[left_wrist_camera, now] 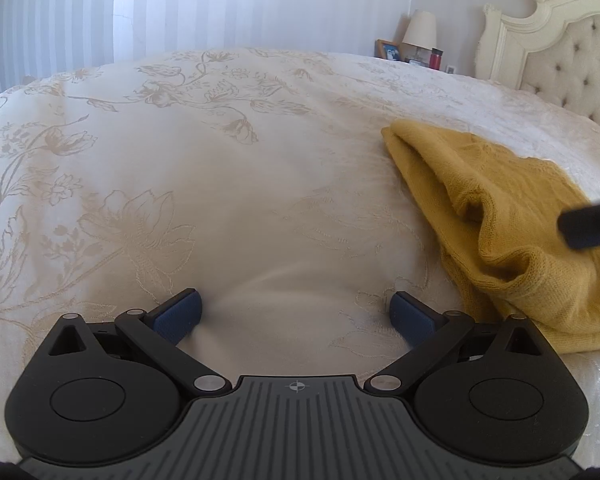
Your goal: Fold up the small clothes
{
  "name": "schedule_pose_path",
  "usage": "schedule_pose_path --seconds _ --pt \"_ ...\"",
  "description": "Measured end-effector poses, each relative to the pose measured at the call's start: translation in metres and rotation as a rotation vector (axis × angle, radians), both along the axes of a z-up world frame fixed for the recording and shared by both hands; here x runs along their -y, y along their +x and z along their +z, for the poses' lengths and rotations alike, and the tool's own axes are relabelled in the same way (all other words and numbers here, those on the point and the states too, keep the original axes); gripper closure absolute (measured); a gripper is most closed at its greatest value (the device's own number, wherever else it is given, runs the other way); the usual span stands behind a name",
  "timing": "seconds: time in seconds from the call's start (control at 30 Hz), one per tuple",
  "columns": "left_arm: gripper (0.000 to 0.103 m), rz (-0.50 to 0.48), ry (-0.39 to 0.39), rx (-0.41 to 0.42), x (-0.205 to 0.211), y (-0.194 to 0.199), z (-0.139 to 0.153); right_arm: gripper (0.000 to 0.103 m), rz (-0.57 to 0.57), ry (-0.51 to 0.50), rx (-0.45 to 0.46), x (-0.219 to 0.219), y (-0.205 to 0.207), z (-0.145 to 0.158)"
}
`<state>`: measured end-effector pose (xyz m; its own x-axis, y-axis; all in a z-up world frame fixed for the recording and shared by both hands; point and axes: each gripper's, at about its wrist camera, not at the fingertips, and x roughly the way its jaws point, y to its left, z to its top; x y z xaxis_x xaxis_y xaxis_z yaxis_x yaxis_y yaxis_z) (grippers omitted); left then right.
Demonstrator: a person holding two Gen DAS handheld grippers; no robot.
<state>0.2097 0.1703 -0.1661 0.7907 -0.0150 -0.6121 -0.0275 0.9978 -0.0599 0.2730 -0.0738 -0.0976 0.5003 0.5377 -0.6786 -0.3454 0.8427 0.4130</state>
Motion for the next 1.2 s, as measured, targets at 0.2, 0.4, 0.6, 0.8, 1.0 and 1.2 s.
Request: schedule_pose_path --seconds 0.2,0.4,0.6,0.8,1.0,1.2 --pt "0.001 0.0 0.0 0.0 0.0 0.0 0.0 0.052 0.087 -0.011 0.014 -0.017 -0.024 -0.01" --pt "0.001 0.001 0.003 -0.001 0.0 0.0 0.0 0.048 0.074 0.034 0.115 0.006 -0.031 0.012" --pt "0.001 0.002 0.01 -0.003 0.001 0.001 0.0 0.046 -0.048 -0.133 0.192 0.03 -0.033 0.003" --pt "0.001 0.003 0.02 0.0 0.004 0.001 0.001 0.043 -0.013 -0.266 0.263 0.021 -0.054 -0.021" --pt "0.001 -0.011 0.008 -0.003 0.004 -0.006 0.006 0.042 -0.025 -0.299 0.317 0.013 -0.073 -0.028" --pt "0.001 -0.056 -0.094 -0.024 -0.004 -0.031 0.026 0.042 -0.043 -0.262 0.314 0.02 -0.073 -0.03"
